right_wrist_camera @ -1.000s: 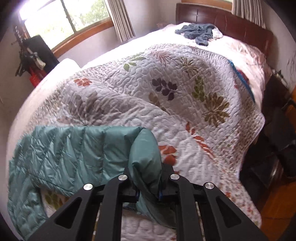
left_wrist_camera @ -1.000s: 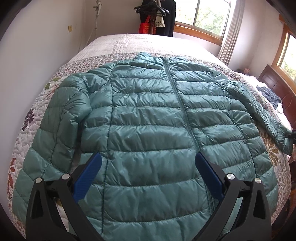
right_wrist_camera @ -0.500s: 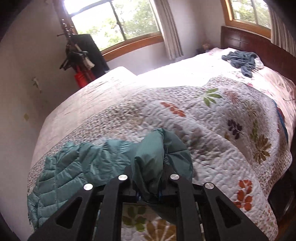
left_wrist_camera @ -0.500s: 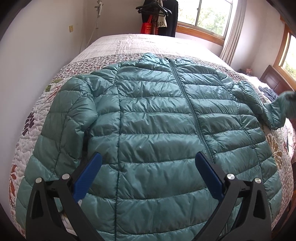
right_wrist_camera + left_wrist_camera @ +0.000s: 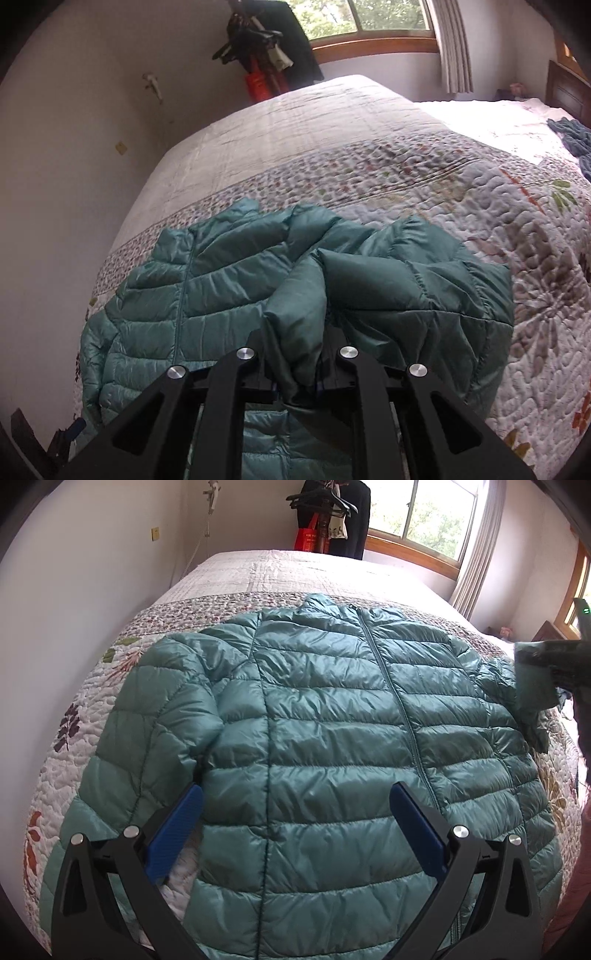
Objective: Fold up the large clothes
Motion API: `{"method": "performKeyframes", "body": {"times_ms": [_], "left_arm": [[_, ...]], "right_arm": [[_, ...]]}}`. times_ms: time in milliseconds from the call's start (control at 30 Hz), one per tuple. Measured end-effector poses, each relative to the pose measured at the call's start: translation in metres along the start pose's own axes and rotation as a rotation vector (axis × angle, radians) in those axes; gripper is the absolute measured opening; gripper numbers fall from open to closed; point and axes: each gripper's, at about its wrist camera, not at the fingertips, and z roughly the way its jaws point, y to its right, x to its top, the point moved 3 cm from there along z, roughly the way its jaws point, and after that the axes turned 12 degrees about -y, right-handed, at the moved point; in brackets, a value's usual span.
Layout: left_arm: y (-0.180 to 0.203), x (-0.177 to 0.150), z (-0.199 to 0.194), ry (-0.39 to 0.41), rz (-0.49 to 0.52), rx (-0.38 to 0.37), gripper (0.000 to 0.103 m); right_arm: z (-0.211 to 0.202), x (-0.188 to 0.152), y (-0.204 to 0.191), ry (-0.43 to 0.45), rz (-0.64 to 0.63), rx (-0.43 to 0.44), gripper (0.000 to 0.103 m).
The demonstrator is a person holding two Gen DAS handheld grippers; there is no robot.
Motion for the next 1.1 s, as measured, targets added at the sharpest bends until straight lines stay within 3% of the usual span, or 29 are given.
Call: {"method": "performKeyframes", "body": {"times_ms": [167,267,433,533,700,800,1000,1033,1100], "left_arm": [[0.004,0.01,0.0,-0.003,0.007,0.003,0.1],[0.012,0.021,0.002,-0.008,0.015,-0.005,0.1],[0.046,0.042,0.01,-0.053,0.069,-0.06,0.1],[0.081,0.054,0.02,-0.099,0.118,-0.164,0.1],[0.137,0.077,0.063,-0.24,0.136,-0.321,0.1],[0.16,0.091,0.079,-0.248,0.126,-0.369,0.1],[0.192,0.112,0.098,-0.287,0.093,-0.493,0.099],[0.197,0.113,0.102,-0.306,0.1,-0.5,0.094],[0.208,0.112,0.112,-0.354,0.114,-0.5,0.065]], "right_arm": [[0.024,-0.007,-0.021,-0.046,-0.085,0.049,0.014],[0.033,-0.012,-0.034,-0.072,-0.148,0.119,0.026],[0.007,-0.018,-0.046,-0.062,-0.225,0.276,0.053],[-0.025,-0.013,-0.038,-0.002,-0.204,0.343,0.054],[-0.063,-0.001,0.01,0.115,-0.101,0.181,0.054],[-0.072,0.007,0.038,0.166,-0.027,0.086,0.055],[-0.067,0.016,0.069,0.146,0.05,0.086,0.055],[-0.063,0.017,0.072,0.136,0.057,0.089,0.055],[-0.057,0.017,0.074,0.122,0.062,0.085,0.055]]}}
